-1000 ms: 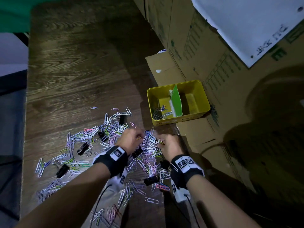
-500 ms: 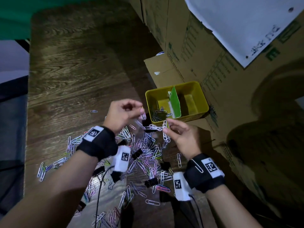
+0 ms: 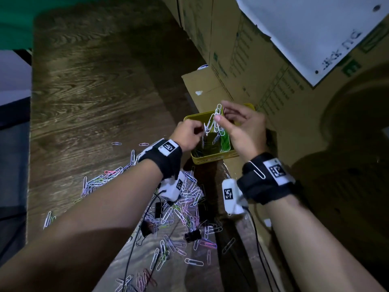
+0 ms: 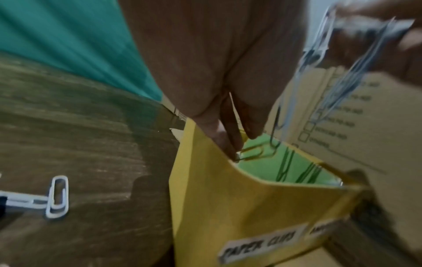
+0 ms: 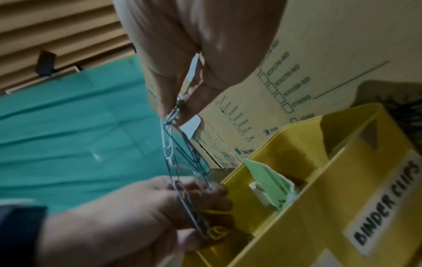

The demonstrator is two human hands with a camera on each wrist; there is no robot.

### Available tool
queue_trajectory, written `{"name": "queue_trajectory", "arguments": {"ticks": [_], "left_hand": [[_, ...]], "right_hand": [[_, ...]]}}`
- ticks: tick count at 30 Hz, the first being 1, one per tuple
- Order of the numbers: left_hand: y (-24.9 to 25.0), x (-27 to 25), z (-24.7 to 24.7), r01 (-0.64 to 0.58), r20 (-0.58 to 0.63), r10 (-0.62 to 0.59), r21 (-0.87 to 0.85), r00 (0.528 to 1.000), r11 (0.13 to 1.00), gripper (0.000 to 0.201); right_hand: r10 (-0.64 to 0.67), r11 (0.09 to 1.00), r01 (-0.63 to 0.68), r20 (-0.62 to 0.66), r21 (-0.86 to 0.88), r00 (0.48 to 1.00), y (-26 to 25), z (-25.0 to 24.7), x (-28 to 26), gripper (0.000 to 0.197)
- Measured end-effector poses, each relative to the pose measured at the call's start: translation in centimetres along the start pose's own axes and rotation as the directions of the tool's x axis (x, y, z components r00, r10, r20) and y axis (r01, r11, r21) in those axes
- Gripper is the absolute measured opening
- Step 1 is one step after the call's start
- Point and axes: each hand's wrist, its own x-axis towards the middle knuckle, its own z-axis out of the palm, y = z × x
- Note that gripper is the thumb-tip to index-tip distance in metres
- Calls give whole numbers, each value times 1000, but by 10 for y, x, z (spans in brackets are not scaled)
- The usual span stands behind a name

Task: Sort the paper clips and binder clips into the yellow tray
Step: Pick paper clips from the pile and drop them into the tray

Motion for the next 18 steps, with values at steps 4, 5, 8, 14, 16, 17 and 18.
{"name": "queue_trajectory", "arguments": {"ticks": [4, 5, 8, 14, 16, 17, 18], "left_hand": [[-3, -10, -3, 35, -166, -80, -255, 983, 966, 13], [-4, -16, -4, 36, -180, -103, -343, 978, 939, 14], [-11, -39, -4, 28, -232, -116, -352, 966, 936, 16], [-31, -107, 13, -123, 205, 117, 21, 972, 992, 16], [-33, -130, 30, -262, 408, 175, 166, 896, 951, 28], [-34, -139, 39, -301, 443, 172, 240, 880, 923, 32], [-37, -146, 46, -307, 413, 164, 309, 896, 900, 34]], "right_hand": [[31, 973, -23, 34, -229, 999, 22, 14, 19, 39], [51, 956, -33, 52, -293, 997, 29, 18, 22, 38], [180, 888, -75, 193, -453, 965, 46, 27, 24, 40], [138, 888, 69, 405, -455, 904, 44, 19, 1, 33], [137, 946, 14, 440, -323, 888, 43, 12, -17, 29], [164, 955, -14, 491, -295, 856, 44, 8, -27, 29], [210, 952, -37, 560, -303, 802, 44, 3, -37, 30]]}}
